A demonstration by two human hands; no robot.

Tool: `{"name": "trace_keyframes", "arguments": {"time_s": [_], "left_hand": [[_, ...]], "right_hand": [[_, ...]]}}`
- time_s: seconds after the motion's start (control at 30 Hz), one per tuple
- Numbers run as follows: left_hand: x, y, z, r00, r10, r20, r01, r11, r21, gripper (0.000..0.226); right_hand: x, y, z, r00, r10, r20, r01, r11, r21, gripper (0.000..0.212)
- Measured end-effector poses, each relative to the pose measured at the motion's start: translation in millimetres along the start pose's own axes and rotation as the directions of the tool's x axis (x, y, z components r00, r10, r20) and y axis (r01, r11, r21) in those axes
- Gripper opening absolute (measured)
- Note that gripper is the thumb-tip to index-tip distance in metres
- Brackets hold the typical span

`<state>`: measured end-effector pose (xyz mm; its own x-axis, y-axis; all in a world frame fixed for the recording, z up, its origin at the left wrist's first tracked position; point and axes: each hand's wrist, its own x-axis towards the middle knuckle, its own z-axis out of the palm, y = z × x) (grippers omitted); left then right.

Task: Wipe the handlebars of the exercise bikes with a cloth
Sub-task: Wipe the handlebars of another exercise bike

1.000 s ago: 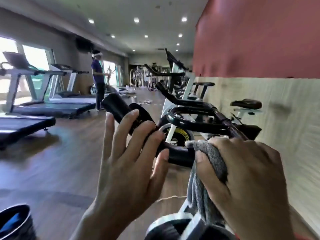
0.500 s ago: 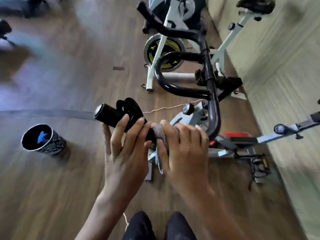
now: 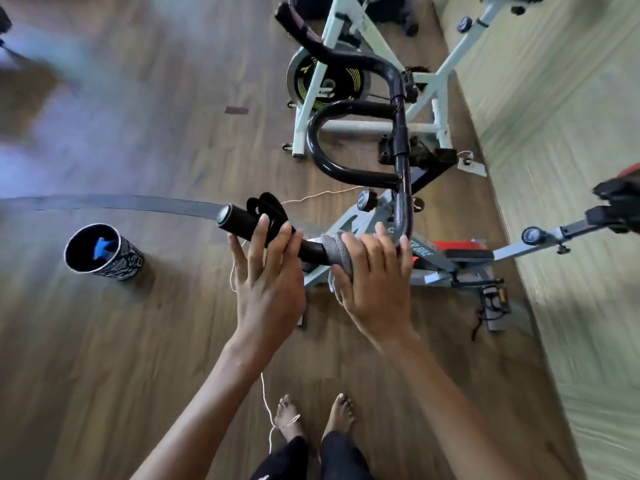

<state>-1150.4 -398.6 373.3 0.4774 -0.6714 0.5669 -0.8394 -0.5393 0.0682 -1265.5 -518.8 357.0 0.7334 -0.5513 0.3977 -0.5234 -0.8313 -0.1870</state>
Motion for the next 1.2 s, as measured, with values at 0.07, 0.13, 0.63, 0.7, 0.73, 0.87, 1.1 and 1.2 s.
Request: {"name": "trace_keyframes", "arguments": {"time_s": [0.07, 0.13, 0.63, 0.7, 0.73, 0.87, 1.1, 1.2], "left_hand": [[-0.4, 6.4, -4.2, 0.999, -0.030, 0.038, 0.028, 0.999, 0.032, 0.039], [0.9, 13.8, -6.7, 0.995, -0.025, 0.098, 0.021, 0.999, 0.038, 0.038], [6.1, 18.4, -5.2, 0.973, 0.085, 0.215, -0.103, 0.992, 0.076, 0.037], [5.8, 17.8, -4.2, 0.973, 0.091, 0.212, -0.111, 0.990, 0.084, 0.036], [5.9, 17.2, -3.9, 0.974, 0.094, 0.208, -0.114, 0.990, 0.086, 0.036], [7.4, 13.2, -7.0, 0.973, 0.122, 0.193, -0.143, 0.985, 0.098, 0.037], [11.0, -23.0, -11.5, 0.986, 0.143, 0.090, -0.165, 0.924, 0.345, 0.054], [11.3, -28.4, -14.0, 0.981, 0.178, 0.075, -0.193, 0.910, 0.367, 0.058]], "right_hand": [[-8.9, 24.7, -2.7, 1.000, -0.011, -0.005, 0.011, 0.999, -0.036, 0.049], [-15.0, 33.2, -2.4, 0.999, 0.036, -0.022, -0.036, 0.999, 0.024, 0.052], [41.8, 29.1, -19.6, 0.861, 0.363, 0.356, -0.469, 0.836, 0.283, 0.061], [36.0, 27.8, -18.0, 0.856, 0.370, 0.361, -0.481, 0.826, 0.294, 0.061], [44.3, 30.7, -18.0, 0.850, 0.374, 0.372, -0.484, 0.833, 0.268, 0.061], [80.1, 47.6, -19.4, 0.811, 0.384, 0.441, -0.525, 0.810, 0.260, 0.061], [11.3, 27.3, -30.4, 0.912, 0.242, 0.332, -0.374, 0.824, 0.426, 0.063], [45.1, 44.4, -26.2, 0.880, 0.299, 0.370, -0.443, 0.797, 0.411, 0.062]]}}
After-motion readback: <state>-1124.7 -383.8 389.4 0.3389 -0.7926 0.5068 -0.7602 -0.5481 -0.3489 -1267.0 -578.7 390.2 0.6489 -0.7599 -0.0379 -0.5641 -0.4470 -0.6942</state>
